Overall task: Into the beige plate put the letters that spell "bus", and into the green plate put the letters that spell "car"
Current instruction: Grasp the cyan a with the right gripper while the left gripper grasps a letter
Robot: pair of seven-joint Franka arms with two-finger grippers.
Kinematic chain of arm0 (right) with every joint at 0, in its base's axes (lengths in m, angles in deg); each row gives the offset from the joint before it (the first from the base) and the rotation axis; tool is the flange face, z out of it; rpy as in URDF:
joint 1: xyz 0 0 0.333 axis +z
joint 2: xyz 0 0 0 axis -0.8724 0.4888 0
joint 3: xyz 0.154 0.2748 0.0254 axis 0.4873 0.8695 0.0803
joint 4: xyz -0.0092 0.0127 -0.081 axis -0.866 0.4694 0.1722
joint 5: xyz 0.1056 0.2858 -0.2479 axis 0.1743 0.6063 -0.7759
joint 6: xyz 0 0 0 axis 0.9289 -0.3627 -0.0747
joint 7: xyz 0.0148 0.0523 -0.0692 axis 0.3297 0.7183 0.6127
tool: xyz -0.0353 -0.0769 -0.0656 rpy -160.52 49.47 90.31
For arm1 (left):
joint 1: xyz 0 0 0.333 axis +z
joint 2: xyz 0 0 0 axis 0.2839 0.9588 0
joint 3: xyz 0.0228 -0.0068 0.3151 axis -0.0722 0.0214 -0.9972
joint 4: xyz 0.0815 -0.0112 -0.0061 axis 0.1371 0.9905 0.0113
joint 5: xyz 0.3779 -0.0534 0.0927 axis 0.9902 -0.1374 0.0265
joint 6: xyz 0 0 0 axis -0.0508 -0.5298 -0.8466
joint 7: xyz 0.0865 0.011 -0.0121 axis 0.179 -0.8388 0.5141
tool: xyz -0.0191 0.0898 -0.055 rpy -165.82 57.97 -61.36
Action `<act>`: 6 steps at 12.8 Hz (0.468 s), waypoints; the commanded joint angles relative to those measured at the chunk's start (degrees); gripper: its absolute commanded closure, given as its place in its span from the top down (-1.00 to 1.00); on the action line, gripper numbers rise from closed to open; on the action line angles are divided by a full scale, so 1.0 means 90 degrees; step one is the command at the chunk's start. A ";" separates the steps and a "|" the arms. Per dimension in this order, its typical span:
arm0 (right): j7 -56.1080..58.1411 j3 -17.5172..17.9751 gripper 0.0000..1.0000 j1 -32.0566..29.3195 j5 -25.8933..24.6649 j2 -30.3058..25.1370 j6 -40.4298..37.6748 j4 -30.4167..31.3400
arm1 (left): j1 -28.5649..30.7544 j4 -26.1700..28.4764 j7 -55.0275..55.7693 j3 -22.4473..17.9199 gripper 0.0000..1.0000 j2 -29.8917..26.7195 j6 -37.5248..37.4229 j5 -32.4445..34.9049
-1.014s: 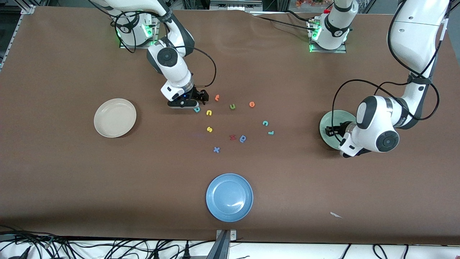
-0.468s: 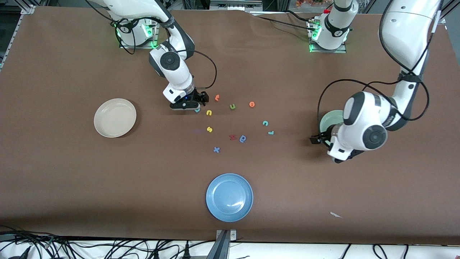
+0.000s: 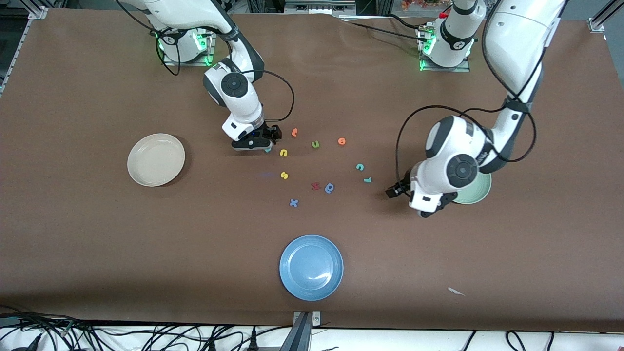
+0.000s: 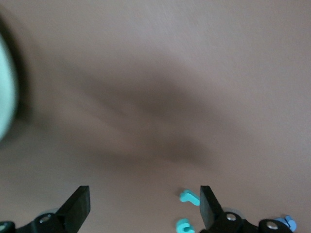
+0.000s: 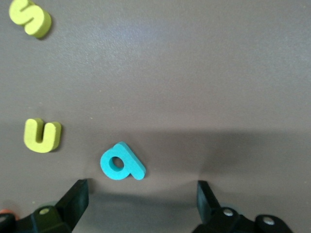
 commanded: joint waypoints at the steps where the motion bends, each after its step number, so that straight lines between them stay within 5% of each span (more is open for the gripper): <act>1: -0.0239 -0.0248 0.91 0.0328 -0.0101 0.0120 0.0207 -0.0044 | -0.0423 0.0024 0.0439 -0.0035 0.99 0.0358 0.0664 -0.0114; 6: -0.0220 -0.0268 0.91 0.0348 -0.0130 0.0265 0.0217 -0.0463 | -0.0776 0.0131 0.0518 -0.0035 0.76 0.0584 0.0813 -0.0056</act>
